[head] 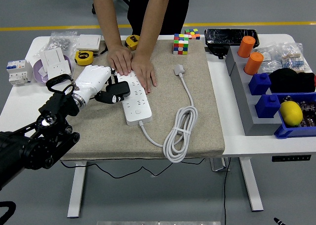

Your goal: Pick up the plug,place it near the board,insert it into the board,press the button

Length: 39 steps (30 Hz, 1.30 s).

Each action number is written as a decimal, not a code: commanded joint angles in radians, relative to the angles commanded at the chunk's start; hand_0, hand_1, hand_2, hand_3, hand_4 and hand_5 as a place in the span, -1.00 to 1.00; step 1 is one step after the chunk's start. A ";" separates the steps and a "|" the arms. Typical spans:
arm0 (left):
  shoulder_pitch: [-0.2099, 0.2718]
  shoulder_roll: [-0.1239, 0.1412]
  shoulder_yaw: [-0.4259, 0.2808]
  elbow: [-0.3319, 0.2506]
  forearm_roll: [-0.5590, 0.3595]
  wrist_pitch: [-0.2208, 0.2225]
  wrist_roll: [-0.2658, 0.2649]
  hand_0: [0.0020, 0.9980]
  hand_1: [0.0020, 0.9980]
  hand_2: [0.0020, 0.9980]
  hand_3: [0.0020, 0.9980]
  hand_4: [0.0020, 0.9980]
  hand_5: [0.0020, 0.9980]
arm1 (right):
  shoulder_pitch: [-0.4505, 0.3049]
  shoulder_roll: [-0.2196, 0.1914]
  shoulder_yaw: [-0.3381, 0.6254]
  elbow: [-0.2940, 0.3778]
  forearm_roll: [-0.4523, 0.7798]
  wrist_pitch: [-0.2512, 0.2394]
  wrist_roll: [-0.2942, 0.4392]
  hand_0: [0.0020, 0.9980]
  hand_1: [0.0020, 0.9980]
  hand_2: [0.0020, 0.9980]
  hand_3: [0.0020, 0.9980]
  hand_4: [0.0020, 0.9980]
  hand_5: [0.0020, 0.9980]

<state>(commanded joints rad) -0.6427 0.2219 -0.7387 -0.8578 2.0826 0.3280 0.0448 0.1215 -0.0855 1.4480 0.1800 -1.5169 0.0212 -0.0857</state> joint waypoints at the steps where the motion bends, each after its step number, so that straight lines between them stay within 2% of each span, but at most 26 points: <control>1: 0.000 0.000 0.002 -0.001 -0.002 0.001 -0.001 0.10 -0.09 -0.28 -0.27 0.21 -0.71 | 0.000 0.000 0.000 0.000 -0.001 0.000 0.000 0.65 0.47 0.49 0.55 1.00 0.77; 14: 0.011 -0.013 0.004 0.003 0.000 0.003 -0.002 0.10 -0.08 -0.28 -0.27 0.21 -0.72 | 0.001 0.001 -0.007 0.000 0.000 0.001 0.000 0.65 0.47 0.49 0.55 1.00 0.77; 26: 0.008 -0.009 0.014 0.023 0.012 0.000 0.000 0.10 -0.07 -0.28 -0.27 0.21 -0.72 | -0.001 -0.001 -0.007 0.000 -0.002 0.001 0.000 0.65 0.47 0.49 0.55 1.00 0.77; 39: -0.017 0.000 0.028 0.048 0.038 -0.013 0.005 0.10 -0.05 -0.28 -0.26 0.22 -0.72 | 0.005 -0.004 -0.007 0.000 0.002 0.000 0.000 0.65 0.47 0.49 0.55 1.00 0.78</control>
<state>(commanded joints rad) -0.6595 0.2217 -0.7112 -0.8100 2.1210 0.3148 0.0502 0.1263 -0.0898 1.4411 0.1800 -1.5147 0.0214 -0.0854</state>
